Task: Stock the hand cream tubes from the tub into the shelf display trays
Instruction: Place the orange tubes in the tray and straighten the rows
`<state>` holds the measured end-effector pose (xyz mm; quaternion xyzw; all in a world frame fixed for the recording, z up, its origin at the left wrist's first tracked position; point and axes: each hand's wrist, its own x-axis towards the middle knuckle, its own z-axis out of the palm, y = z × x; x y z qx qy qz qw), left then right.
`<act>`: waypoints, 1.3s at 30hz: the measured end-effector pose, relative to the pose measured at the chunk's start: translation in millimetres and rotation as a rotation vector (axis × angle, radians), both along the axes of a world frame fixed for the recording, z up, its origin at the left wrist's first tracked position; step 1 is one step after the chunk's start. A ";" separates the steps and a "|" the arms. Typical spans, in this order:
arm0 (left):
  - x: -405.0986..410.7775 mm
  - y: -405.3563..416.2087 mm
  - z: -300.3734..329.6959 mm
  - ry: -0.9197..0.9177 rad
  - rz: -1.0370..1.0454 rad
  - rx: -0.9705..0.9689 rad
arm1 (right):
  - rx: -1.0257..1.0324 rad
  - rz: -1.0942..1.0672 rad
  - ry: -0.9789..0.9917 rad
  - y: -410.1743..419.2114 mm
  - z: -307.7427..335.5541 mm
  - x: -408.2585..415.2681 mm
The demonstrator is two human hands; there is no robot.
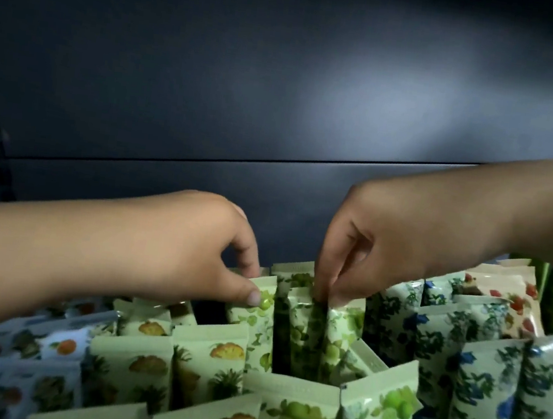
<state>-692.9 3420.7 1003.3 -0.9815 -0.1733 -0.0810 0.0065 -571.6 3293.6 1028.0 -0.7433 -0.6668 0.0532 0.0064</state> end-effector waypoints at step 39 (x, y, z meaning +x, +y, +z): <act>-19.6 -0.9 24.1 -0.106 -0.265 -0.055 | 0.160 0.030 0.197 -4.9 -9.5 3.7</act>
